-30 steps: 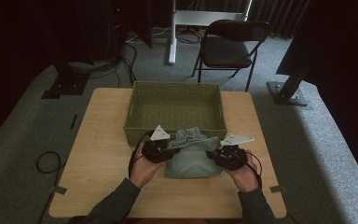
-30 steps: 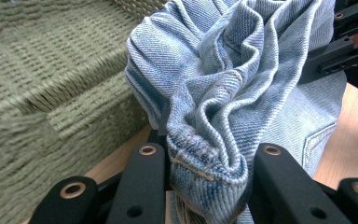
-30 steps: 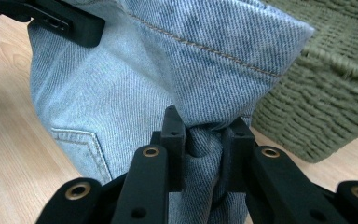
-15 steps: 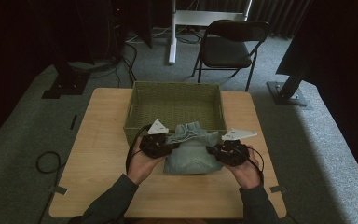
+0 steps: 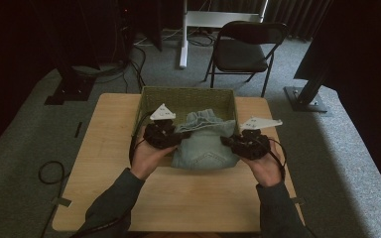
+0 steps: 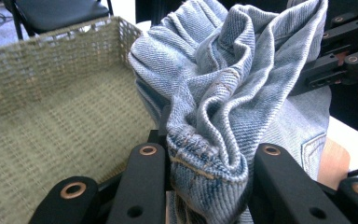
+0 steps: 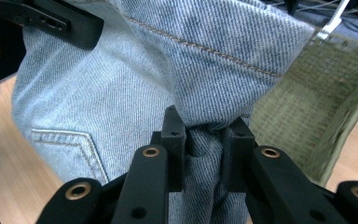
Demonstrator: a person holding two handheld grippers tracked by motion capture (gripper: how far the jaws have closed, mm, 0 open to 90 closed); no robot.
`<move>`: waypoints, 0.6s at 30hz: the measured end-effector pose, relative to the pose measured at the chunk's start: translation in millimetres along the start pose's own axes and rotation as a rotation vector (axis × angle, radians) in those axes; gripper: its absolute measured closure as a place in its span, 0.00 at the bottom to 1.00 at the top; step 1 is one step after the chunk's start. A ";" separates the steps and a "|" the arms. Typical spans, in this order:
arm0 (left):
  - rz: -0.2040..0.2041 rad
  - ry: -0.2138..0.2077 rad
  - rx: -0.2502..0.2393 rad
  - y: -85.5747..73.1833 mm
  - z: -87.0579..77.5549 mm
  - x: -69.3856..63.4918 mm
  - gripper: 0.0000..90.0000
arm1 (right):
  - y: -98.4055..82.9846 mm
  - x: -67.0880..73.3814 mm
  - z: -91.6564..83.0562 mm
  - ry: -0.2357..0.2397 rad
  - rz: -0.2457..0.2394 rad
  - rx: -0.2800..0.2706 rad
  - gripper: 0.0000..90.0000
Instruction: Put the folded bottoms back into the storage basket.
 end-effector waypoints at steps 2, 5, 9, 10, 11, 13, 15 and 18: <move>0.001 0.001 -0.018 10.9 -4.6 -0.2 0.83 | 11.5 -3.4 -3.6 -0.011 -0.007 -0.009 0.84; 0.010 0.014 -0.041 27.0 -8.9 1.6 0.83 | 25.7 -8.8 -5.0 -0.026 -0.014 -0.023 0.84; -0.003 0.035 -0.053 43.3 -6.5 14.3 0.83 | 41.2 -21.0 3.7 -0.042 -0.006 -0.033 0.84; -0.003 0.042 -0.058 46.1 -4.2 18.7 0.83 | 43.4 -24.4 8.3 -0.044 -0.005 -0.032 0.84; -0.009 0.048 -0.060 48.2 -1.6 23.7 0.83 | 45.1 -27.7 13.6 -0.046 0.001 -0.029 0.84; -0.015 0.063 -0.059 51.1 4.2 35.1 0.83 | 47.6 -34.0 24.8 -0.048 0.006 -0.025 0.84; -0.028 0.076 -0.059 53.2 11.0 47.4 0.83 | 49.2 -40.2 37.6 -0.055 0.008 -0.020 0.84; -0.041 0.099 -0.062 55.1 20.7 67.4 0.83 | 50.5 -48.3 58.9 -0.063 0.013 -0.015 0.84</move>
Point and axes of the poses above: each handheld gripper's, and its own axes: z roughly forward along the jaws, y roughly out of its top, x roughly to its left, the point moved 8 cm from there along z, roughly forward along the jaws, and after that the axes turned 14 degrees about -z, right-handed, at the moved point
